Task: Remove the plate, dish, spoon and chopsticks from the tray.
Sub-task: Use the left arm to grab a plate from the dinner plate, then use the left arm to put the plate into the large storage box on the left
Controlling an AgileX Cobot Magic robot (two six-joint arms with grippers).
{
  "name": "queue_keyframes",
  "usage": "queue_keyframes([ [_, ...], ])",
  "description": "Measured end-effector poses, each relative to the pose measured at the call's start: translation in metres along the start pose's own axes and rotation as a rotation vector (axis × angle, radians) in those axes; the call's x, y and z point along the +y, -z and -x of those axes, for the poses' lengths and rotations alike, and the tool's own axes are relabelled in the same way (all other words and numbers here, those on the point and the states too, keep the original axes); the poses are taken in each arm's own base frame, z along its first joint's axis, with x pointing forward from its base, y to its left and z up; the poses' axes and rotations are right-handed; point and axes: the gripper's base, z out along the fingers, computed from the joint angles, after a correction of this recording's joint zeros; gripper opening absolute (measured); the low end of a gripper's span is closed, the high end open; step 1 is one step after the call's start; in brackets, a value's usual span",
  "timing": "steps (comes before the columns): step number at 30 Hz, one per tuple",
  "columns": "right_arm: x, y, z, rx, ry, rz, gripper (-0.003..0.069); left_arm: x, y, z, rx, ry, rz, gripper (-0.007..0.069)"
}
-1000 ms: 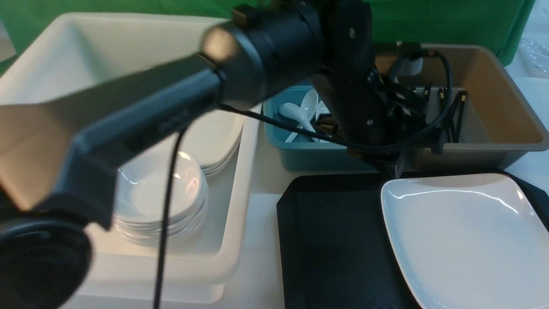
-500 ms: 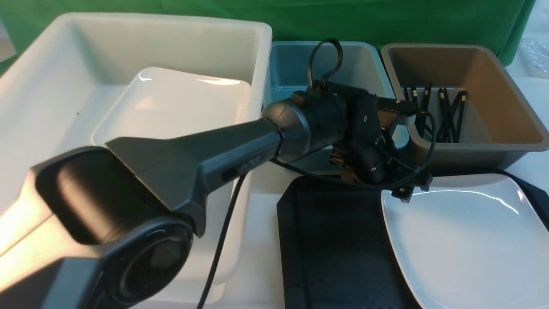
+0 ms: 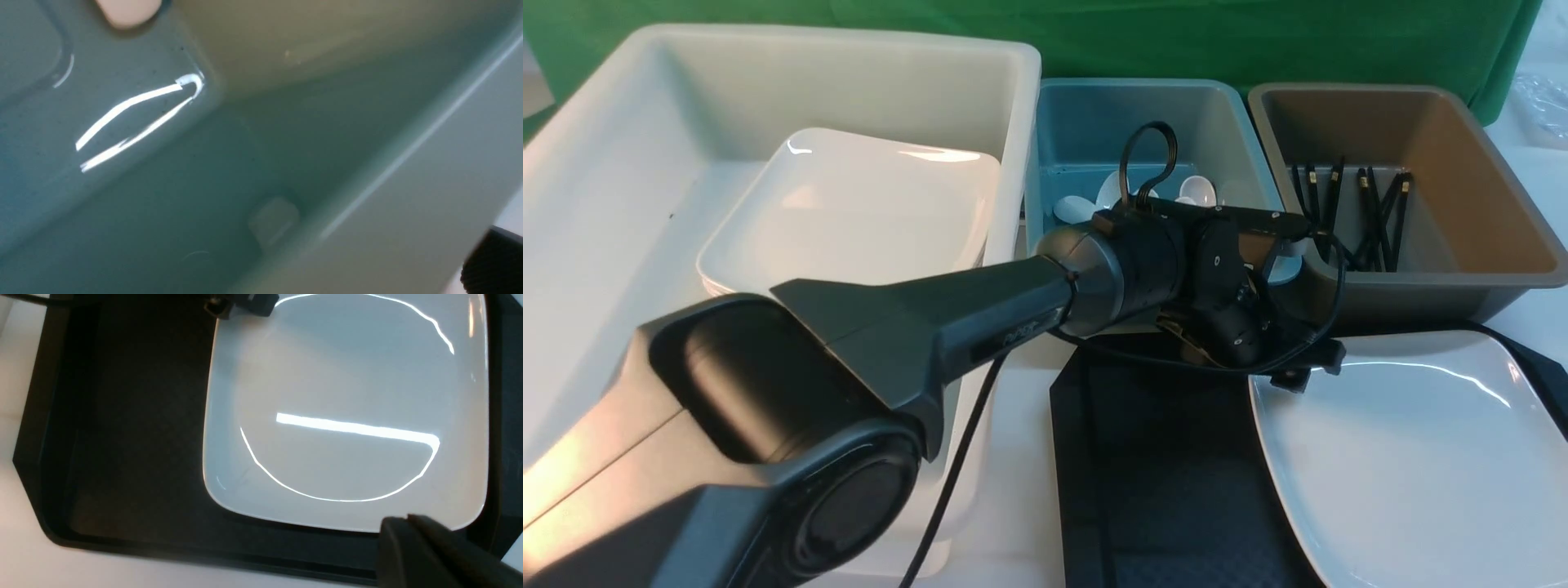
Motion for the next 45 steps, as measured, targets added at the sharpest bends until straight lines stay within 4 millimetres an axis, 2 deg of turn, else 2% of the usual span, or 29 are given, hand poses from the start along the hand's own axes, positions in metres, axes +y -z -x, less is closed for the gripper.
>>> queue_keyframes([
  [3,0.000,0.000,0.000,-0.005,0.000,0.000,0.0037,0.001,-0.002,-0.001,0.006,0.006,-0.002,0.0332],
  [4,0.000,0.000,0.001,-0.006,0.000,0.000,0.0037,0.000,-0.002,-0.001,0.006,0.006,-0.003,0.0324],
  [5,0.000,0.000,0.001,-0.008,0.000,0.000,0.0037,0.001,-0.003,-0.002,0.010,0.010,-0.005,0.0241],
  [7,0.000,0.000,0.001,-0.013,0.001,-0.001,0.0037,0.001,-0.003,-0.002,0.011,0.044,-0.016,0.0185],
  [13,0.000,0.000,0.003,-0.032,0.001,-0.005,0.0037,0.000,0.001,-0.002,0.029,0.060,-0.026,0.0179],
  [16,-0.001,0.000,0.003,-0.035,0.001,-0.006,0.0037,-0.004,0.012,0.001,0.045,0.046,-0.031,0.0168],
  [19,-0.001,0.000,0.004,-0.039,0.001,-0.007,0.0037,-0.010,0.028,0.006,0.049,0.007,-0.040,0.0141],
  [20,0.000,0.000,0.004,-0.039,0.000,-0.005,0.0037,-0.015,0.043,0.011,0.040,-0.020,-0.048,0.0118],
  [23,0.002,0.004,0.005,-0.045,-0.004,0.012,0.0037,-0.023,0.071,0.019,0.023,-0.063,-0.058,0.0077],
  [26,0.007,0.019,0.015,-0.088,0.004,0.044,0.0037,-0.032,0.105,0.027,-0.001,-0.112,-0.064,0.0041],
  [35,0.016,0.059,0.033,-0.205,0.040,0.081,0.0037,-0.044,0.171,0.040,-0.088,-0.202,-0.029,0.0031],
  [44,0.031,0.065,0.036,-0.248,0.080,0.229,0.0037,-0.052,0.215,0.043,-0.141,-0.237,-0.024,0.0031],
  [45,0.034,0.067,0.037,-0.265,0.099,0.269,0.0037,-0.053,0.226,0.044,-0.160,-0.238,-0.027,0.0031],
])
